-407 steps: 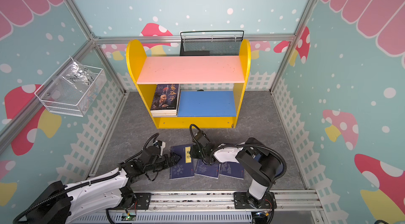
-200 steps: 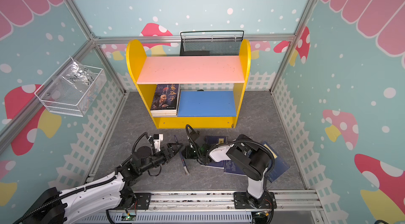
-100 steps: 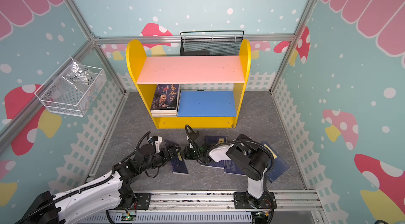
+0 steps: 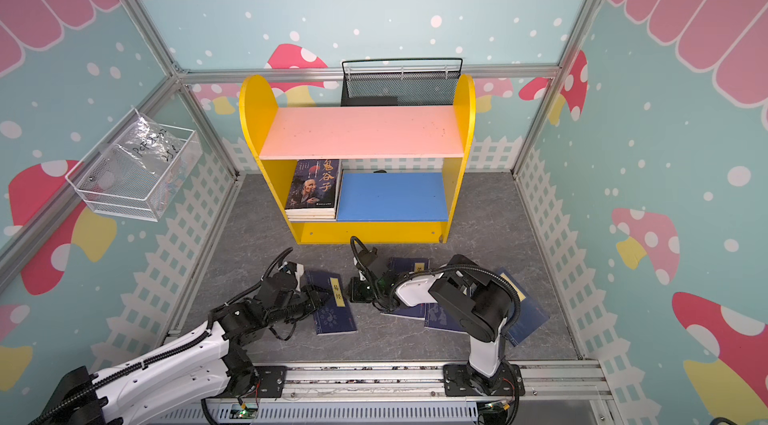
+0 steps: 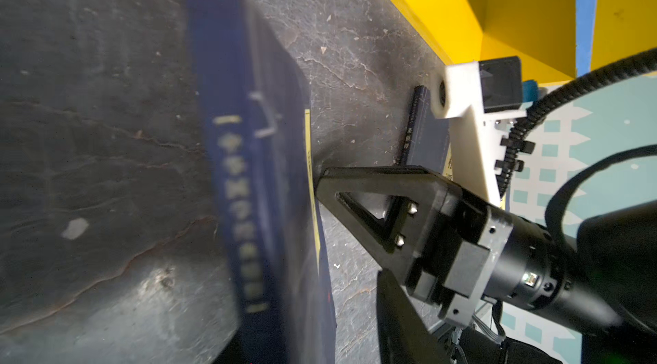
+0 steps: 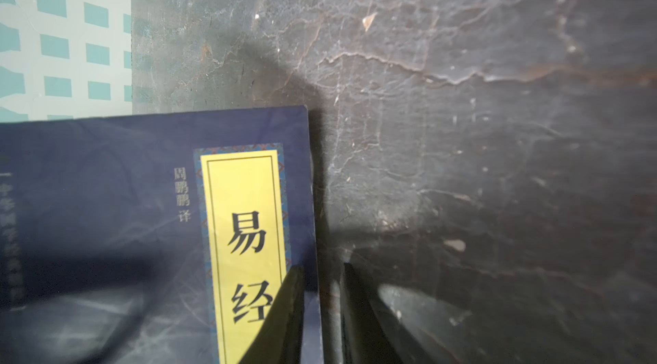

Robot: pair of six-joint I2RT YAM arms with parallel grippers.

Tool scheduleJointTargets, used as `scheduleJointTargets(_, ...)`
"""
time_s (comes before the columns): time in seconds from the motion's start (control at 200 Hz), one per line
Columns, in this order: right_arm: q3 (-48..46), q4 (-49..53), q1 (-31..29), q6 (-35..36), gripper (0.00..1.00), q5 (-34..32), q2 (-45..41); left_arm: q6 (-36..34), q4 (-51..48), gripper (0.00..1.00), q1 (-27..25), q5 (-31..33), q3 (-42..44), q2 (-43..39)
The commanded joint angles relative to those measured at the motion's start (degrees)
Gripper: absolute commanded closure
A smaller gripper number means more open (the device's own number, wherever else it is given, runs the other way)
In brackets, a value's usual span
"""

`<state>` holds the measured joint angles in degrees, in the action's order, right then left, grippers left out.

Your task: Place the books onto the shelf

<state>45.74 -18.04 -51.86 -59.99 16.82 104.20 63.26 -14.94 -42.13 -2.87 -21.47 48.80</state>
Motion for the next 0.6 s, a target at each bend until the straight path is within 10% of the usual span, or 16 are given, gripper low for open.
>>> scheduleJointTargets(0.0,-1.4,6.8,-0.6,0.6,0.74,0.0,1.0,-0.9,-3.0,0.7,-0.2,2.0,-2.6,-0.7)
scheduleJointTargets(0.29,-1.3,6.7,1.3,4.1,0.49,-1.0,-8.9,-2.8,-5.9,1.0,-0.2,3.5,-5.0,-2.9)
scheduleJointTargets(0.595,-6.2,1.0,7.5,12.8,0.18,8.3,-30.7,-13.8,-8.9,1.0,0.9,-3.9,-18.2,-8.3)
